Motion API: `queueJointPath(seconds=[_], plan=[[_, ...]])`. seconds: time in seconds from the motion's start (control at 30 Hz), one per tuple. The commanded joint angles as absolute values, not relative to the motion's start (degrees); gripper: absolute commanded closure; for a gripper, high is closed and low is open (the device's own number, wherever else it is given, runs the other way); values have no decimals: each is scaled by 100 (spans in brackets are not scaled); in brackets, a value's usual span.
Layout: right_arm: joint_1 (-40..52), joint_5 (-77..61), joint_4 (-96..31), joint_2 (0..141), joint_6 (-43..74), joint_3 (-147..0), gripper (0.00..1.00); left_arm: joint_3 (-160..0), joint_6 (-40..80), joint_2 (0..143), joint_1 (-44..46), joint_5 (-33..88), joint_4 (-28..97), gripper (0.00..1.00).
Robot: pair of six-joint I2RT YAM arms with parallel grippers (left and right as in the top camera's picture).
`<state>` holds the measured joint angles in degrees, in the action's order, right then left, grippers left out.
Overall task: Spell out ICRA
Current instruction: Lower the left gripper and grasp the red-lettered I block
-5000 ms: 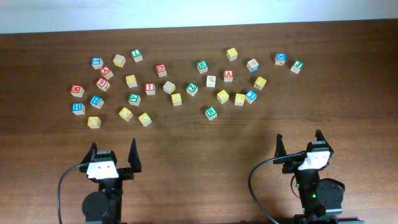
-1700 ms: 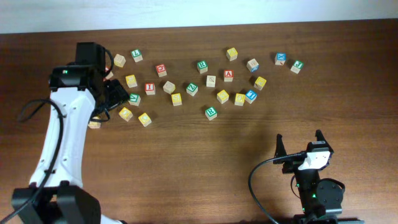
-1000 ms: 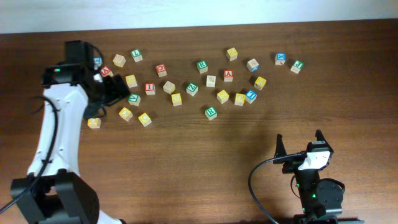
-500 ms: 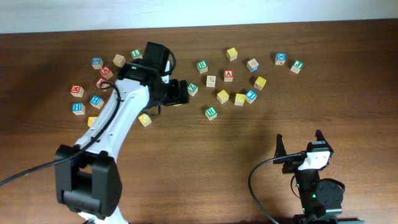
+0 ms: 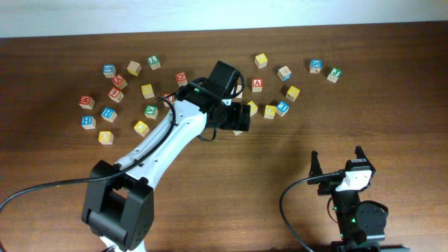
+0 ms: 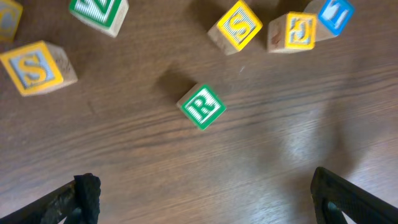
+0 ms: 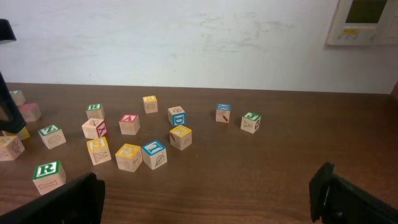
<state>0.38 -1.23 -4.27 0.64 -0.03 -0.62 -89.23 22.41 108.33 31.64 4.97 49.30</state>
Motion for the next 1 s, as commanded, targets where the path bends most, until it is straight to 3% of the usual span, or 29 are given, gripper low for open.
queueJointPath(seconds=[0.0,0.33,0.6,0.77,0.97], plan=[[-3,-60,-458,32,-19,-32,2,-8890,2377,10908,3057,115,5105,1],[-3,-60,-458,32,-19,-32,2,-8919,2368,10903,1063,563,6558,1],[-3,-60,-458,32,-19,-32,2,-8914,2379,10906,-550,255,6571,1],[-1,-60,-458,32,-19,-32,2,-8886,3197,10906,-755,257,6506,1],[-1,-60,-458,32,-19,-32,2,-8884,3190,10906,-751,257,6329,1]])
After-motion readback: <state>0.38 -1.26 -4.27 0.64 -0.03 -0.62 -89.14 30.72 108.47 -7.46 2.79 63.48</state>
